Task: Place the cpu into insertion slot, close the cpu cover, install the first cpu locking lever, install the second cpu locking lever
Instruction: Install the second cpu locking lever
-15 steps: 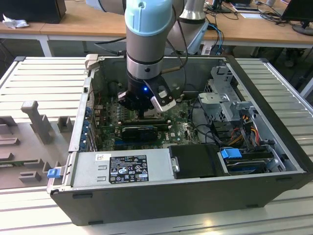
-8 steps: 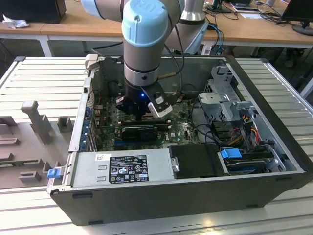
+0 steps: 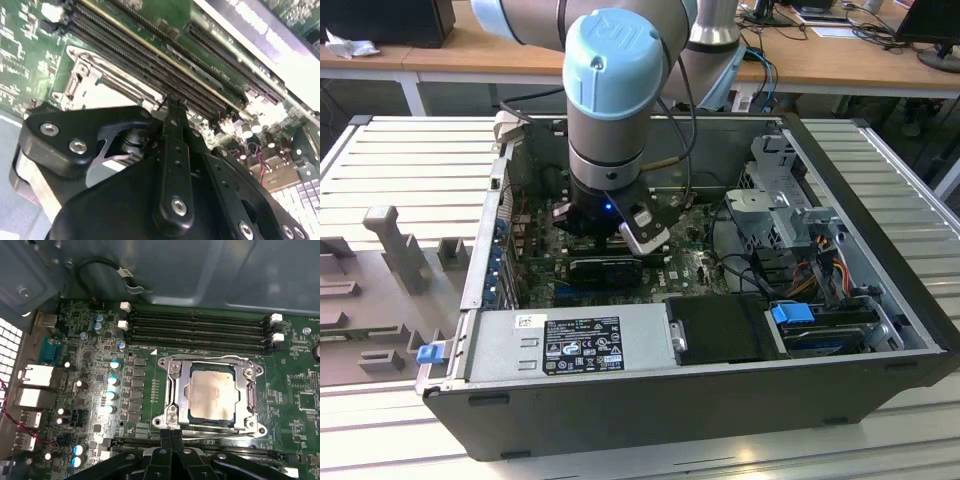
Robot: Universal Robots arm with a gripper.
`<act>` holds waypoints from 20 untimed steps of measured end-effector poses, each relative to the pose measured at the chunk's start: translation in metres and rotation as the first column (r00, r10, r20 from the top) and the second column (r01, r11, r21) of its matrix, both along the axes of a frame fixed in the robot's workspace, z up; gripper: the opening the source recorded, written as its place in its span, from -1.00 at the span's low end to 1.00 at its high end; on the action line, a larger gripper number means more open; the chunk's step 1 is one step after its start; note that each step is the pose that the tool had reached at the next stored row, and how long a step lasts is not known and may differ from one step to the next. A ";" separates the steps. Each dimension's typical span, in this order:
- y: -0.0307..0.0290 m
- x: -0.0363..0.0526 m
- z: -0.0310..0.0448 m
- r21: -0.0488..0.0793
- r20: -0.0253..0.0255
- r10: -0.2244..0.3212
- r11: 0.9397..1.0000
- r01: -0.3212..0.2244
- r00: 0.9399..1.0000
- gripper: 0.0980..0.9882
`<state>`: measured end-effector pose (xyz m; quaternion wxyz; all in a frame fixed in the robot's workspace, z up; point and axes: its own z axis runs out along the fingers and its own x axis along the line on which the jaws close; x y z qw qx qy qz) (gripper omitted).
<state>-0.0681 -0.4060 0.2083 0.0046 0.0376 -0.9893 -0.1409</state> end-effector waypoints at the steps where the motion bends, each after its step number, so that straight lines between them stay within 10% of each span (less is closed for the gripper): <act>1: 0.0001 -0.0015 -0.0012 0.005 0.000 0.001 1.000 -0.001 1.000 -0.98; 16: 0.0076 -0.0097 -0.0139 0.048 0.000 0.002 0.999 -0.002 1.000 -0.98; 20: 0.0076 -0.0098 0.0052 0.048 0.000 0.002 0.999 -0.002 1.000 -0.98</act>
